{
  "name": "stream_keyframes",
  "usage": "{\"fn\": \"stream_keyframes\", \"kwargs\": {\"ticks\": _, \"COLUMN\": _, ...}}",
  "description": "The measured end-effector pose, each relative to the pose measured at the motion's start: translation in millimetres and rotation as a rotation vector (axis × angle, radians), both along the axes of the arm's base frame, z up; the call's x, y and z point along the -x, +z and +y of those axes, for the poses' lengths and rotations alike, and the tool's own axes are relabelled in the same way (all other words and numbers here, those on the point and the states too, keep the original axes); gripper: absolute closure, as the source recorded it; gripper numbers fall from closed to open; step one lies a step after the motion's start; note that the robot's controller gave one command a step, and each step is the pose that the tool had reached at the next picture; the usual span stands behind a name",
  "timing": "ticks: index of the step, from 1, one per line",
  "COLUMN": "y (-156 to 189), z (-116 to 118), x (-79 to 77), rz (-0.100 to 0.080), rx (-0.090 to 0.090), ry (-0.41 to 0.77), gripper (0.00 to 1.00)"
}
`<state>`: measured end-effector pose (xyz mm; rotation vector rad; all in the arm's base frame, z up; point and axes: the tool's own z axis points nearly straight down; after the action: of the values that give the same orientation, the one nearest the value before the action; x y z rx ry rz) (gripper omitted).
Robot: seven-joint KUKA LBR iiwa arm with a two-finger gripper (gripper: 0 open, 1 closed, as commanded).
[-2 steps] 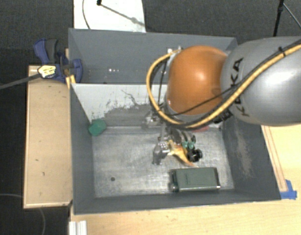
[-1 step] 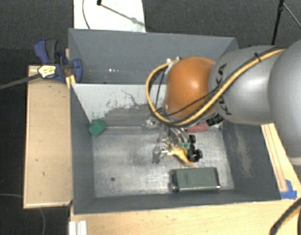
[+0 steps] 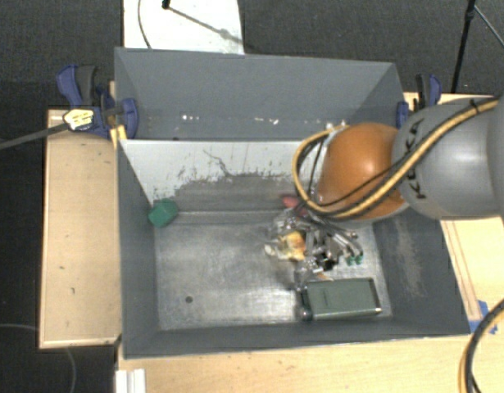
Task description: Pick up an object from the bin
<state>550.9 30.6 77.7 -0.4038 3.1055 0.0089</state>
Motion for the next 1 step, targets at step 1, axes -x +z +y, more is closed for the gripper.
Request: {"fn": "stream_keyframes", "kwargs": {"ticks": 1, "y": 30.7, "z": -11.4, "x": -3.1, "rz": 0.01, "rx": 0.006, "ry": -0.161, "gripper": 0.0}}
